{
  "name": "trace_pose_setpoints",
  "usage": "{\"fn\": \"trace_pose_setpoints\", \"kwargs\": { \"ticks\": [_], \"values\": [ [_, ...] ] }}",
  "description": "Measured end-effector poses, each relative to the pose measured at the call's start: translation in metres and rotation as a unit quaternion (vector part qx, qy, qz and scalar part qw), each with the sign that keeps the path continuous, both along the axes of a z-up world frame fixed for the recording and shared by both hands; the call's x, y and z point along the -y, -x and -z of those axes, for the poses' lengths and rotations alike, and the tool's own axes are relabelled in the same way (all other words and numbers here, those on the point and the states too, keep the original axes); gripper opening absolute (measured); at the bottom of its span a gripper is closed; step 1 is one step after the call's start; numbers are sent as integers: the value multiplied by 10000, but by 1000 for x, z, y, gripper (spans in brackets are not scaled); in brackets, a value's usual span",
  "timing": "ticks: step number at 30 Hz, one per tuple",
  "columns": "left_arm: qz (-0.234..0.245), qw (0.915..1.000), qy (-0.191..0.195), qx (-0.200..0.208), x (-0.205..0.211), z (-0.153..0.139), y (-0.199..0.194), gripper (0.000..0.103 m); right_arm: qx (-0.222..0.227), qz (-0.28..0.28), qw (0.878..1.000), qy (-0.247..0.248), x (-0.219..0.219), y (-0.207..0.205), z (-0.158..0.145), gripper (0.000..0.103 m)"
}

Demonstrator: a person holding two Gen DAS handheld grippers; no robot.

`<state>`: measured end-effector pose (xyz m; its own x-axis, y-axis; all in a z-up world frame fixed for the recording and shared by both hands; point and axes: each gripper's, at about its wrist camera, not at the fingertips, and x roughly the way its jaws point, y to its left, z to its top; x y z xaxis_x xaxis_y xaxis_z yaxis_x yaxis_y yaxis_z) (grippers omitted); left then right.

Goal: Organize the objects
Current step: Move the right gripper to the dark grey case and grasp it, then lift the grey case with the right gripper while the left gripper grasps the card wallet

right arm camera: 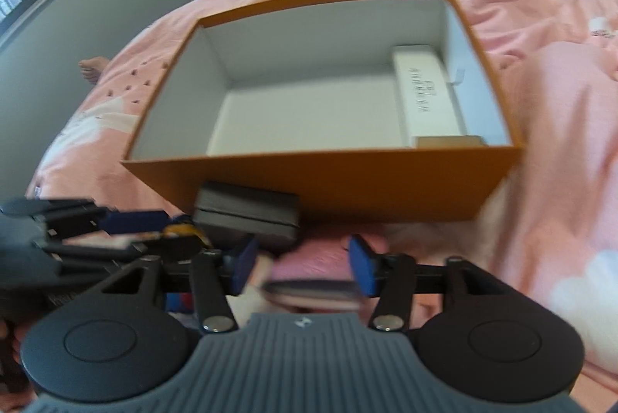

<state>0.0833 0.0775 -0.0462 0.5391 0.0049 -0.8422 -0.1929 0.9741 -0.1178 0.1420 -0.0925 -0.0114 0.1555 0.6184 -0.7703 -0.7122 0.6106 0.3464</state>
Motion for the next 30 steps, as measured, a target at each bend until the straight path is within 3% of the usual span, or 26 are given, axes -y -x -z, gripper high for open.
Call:
{"fn": "trace_pose_setpoints", "kwargs": {
  "ticks": [7, 14, 24, 30],
  "values": [
    [-494, 9985, 205, -59, -28, 0, 6, 53, -268, -310, 9991, 60, -44, -4, 5, 78],
    [-708, 9956, 597, -155, -47, 7, 8, 53, -478, -327, 9980, 260, -67, -10, 19, 79],
    [-860, 9896, 1129, -217, -61, 10, 10, 53, -652, -268, 9972, 229, -68, -12, 26, 77],
    [-871, 9893, 1152, -194, -61, 6, 13, 53, -585, -179, 9981, 50, -51, -8, 13, 77]
  ]
}}
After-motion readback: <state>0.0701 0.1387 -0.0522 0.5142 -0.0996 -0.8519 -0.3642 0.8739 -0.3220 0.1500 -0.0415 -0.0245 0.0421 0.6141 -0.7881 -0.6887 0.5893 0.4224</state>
